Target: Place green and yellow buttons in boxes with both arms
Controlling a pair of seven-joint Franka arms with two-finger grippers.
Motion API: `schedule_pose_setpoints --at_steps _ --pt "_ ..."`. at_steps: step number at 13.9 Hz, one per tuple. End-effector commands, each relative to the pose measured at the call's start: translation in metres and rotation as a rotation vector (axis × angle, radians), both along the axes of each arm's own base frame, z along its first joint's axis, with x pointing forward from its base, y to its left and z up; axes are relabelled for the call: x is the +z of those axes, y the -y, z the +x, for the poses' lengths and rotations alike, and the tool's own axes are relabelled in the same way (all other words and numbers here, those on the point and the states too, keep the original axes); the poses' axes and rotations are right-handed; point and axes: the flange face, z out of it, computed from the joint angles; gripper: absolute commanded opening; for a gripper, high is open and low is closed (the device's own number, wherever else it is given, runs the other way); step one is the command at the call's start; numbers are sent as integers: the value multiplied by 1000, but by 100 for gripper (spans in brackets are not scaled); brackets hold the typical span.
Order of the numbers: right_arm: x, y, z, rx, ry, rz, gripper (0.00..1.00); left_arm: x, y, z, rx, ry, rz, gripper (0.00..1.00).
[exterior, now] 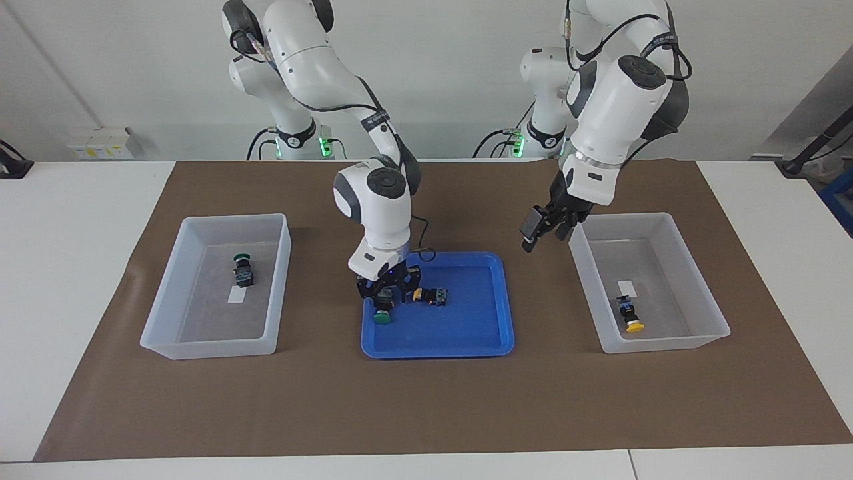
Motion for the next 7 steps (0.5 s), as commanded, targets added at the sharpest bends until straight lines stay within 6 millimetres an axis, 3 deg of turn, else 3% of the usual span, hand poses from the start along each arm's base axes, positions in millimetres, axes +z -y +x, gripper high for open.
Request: schedule_pose_setpoints --at_steps 1,3,5,7 --pt "1 4 -7 -26 20 -5 21 -6 1 -3 15 13 -17 99" --pt "3 3 -6 -26 21 -4 6 -8 1 -4 19 9 -17 100" --pt "11 5 -3 -31 30 -1 2 -7 1 -3 20 15 -19 100" --pt "46 19 3 -46 68 13 1 -5 0 -1 25 33 -26 100"
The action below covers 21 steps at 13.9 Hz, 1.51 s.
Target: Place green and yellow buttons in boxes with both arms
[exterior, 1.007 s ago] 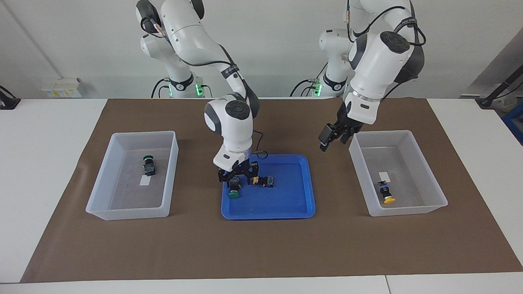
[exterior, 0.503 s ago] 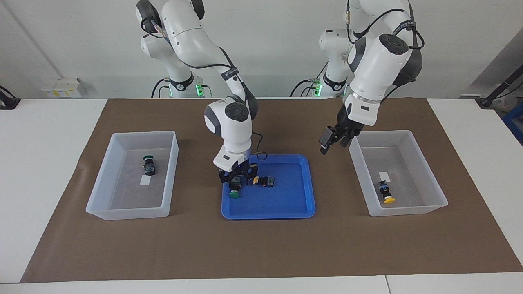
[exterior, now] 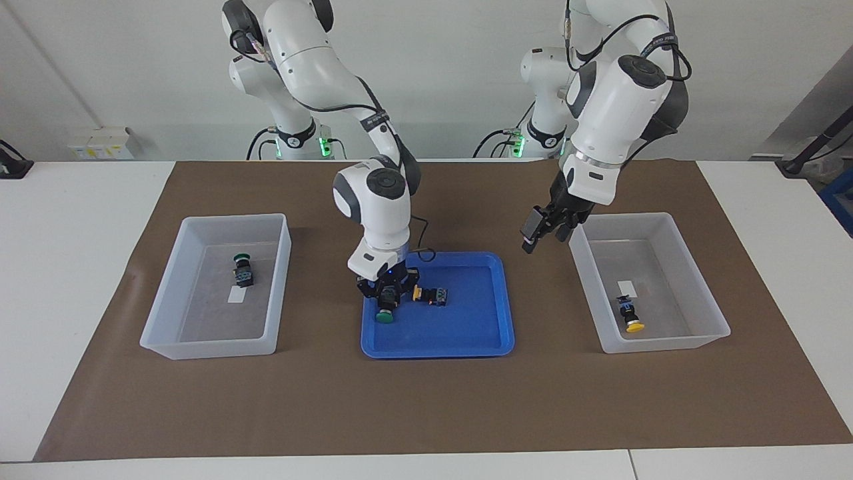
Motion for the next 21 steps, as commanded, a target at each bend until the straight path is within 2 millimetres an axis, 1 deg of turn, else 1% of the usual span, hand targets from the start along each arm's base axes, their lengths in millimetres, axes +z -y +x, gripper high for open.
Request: schedule_pose_setpoints --at_steps 1,3,4,5,6,7,8,9,10,11,12,13,15,16,17,19,20,21 --pt "52 31 4 -52 62 5 1 -1 0 -1 20 21 -22 100" --pt "82 48 3 -67 74 2 0 -1 1 -2 30 19 -29 100" --pt "96 63 3 -90 82 2 0 -2 3 0 62 15 -55 100" --pt "107 83 2 -106 88 1 0 -7 6 4 118 11 -84 100" --pt "115 99 -4 -99 89 -6 0 -8 12 4 180 12 -108 100" --pt "122 121 -8 -114 90 -9 0 -19 28 6 220 5 -128 100" --pt "127 139 -13 -122 90 -12 0 -24 40 6 257 15 -152 100" --pt "133 159 -16 -113 92 -20 0 -30 44 4 298 21 -170 100" --pt "139 189 -18 -87 89 -38 0 -34 44 4 322 25 -181 100" --pt "140 211 -21 -48 80 -55 0 -36 45 4 333 23 -186 100" --pt "138 232 -26 -44 59 -44 0 -36 49 3 332 23 -189 100" --pt "134 258 -31 -31 36 -28 0 -42 58 1 320 26 -191 100" --pt "125 309 -36 77 1 -32 0 -58 81 -8 275 51 -199 99" --pt "116 327 -37 170 -23 -49 0 -69 92 -9 262 60 -202 99" --pt "108 339 -38 245 -42 -62 0 -82 108 -12 239 59 -203 99" --pt "90 365 -40 316 -81 -72 0 -108 123 -12 240 54 -210 99" --pt "79 376 -44 327 -99 -72 0 -123 127 -11 255 40 -209 99" --pt "71 379 -44 328 -111 -67 0 -134 128 -10 327 6 -220 99"
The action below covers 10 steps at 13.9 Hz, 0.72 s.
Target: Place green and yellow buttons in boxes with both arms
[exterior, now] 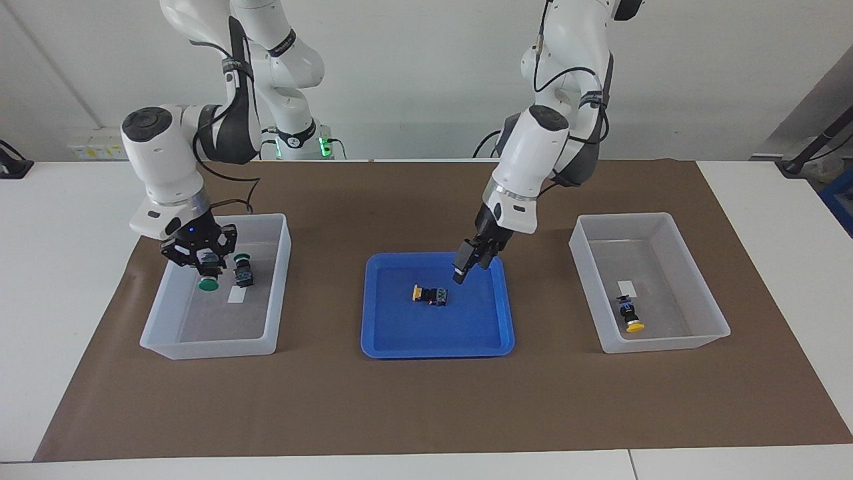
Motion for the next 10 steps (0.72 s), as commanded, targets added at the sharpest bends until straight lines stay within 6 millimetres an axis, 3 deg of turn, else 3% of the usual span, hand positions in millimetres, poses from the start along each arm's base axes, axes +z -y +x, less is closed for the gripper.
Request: schedule_pose_setpoints --at_steps 1,6,10 --pt "-20 8 -4 48 -25 13 0 -36 9 1 160 -72 -51 99" --pt "-59 24 4 88 -1 9 0 -77 24 0 288 -98 -108 99" --pt "-71 15 10 95 15 11 0 -97 42 -12 323 -110 -133 99"
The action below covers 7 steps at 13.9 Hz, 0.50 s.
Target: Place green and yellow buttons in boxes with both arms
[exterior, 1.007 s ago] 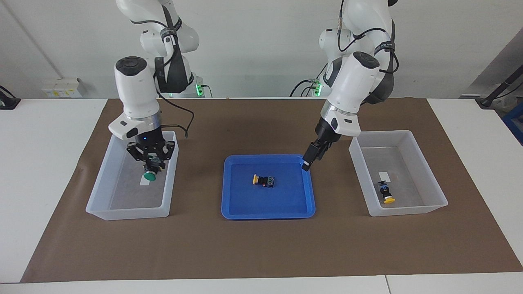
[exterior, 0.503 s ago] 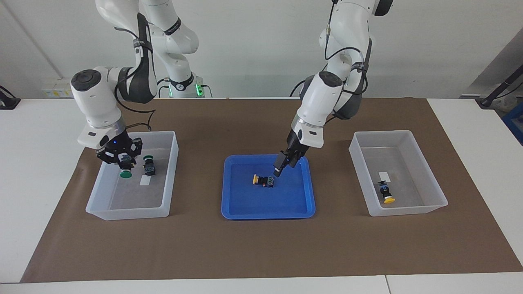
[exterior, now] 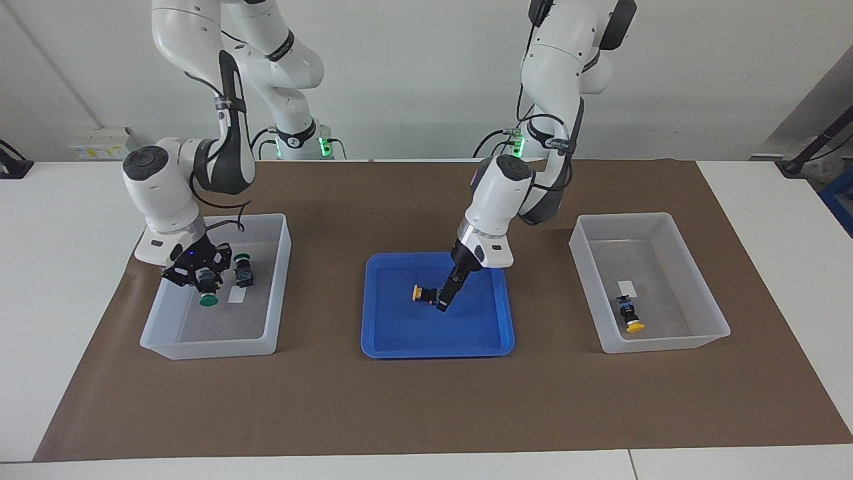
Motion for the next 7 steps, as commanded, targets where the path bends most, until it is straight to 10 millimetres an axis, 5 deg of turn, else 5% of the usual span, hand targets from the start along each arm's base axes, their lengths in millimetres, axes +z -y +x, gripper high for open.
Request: schedule_pose_setpoints --at_steps 1,3,4,7 --pt "-5 -12 -4 18 5 15 0 -12 8 -10 39 0 -20 99" --pt "-7 -12 -4 19 17 14 1 -14 17 -19 42 -14 -23 99" --pt "-11 -12 -4 16 12 16 11 -15 17 -20 50 -19 -26 99" --pt "-11 -7 -5 5 10 16 84 -29 14 -29 62 -30 -19 99"
